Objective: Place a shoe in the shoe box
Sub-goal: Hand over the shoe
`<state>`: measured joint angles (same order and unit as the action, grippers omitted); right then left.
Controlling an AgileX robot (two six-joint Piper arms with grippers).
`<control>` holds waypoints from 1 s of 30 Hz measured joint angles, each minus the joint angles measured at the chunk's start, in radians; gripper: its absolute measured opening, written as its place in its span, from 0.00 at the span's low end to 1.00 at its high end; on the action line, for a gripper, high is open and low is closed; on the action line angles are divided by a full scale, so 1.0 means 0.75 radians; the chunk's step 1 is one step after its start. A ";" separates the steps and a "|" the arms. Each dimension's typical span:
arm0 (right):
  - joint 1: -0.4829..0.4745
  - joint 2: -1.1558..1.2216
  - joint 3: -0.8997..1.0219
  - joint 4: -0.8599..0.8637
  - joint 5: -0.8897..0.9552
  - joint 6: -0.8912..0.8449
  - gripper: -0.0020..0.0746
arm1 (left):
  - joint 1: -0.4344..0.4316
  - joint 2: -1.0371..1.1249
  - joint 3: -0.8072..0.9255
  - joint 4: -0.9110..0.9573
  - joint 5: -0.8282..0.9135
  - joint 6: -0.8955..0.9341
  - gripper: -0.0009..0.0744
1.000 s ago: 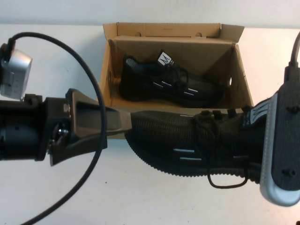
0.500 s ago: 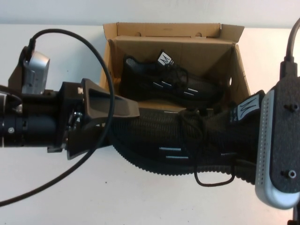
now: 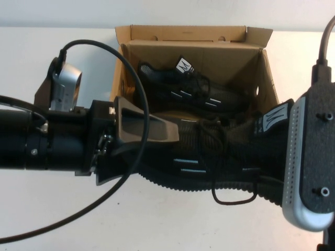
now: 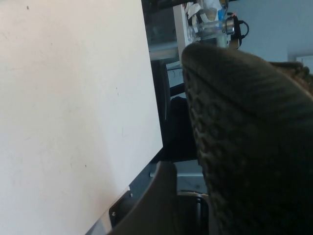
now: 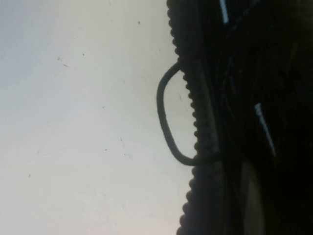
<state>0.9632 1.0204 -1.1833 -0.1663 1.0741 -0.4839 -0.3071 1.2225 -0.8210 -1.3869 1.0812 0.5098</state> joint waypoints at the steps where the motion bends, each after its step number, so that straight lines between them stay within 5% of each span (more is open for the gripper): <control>1: 0.000 0.000 0.000 0.003 0.000 0.000 0.02 | 0.000 0.000 0.000 -0.004 -0.002 0.000 0.90; 6: 0.000 0.000 0.000 0.012 0.000 -0.003 0.02 | 0.000 0.000 0.000 -0.006 -0.011 0.000 0.82; 14: 0.000 0.000 0.000 0.029 -0.001 -0.022 0.02 | 0.000 0.000 0.000 -0.005 -0.045 -0.008 0.22; 24: 0.000 0.000 0.000 0.066 -0.006 0.000 0.06 | 0.000 0.006 0.000 -0.002 -0.048 0.039 0.22; 27: 0.000 0.000 0.000 0.098 -0.006 0.012 0.20 | 0.000 0.006 0.000 0.011 -0.048 0.061 0.20; 30: 0.000 0.000 -0.012 0.126 0.007 0.072 0.44 | 0.000 0.006 0.000 0.017 -0.048 0.078 0.20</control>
<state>0.9632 1.0204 -1.1922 -0.0716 1.0793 -0.4299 -0.3071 1.2269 -0.8210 -1.3740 1.0453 0.5681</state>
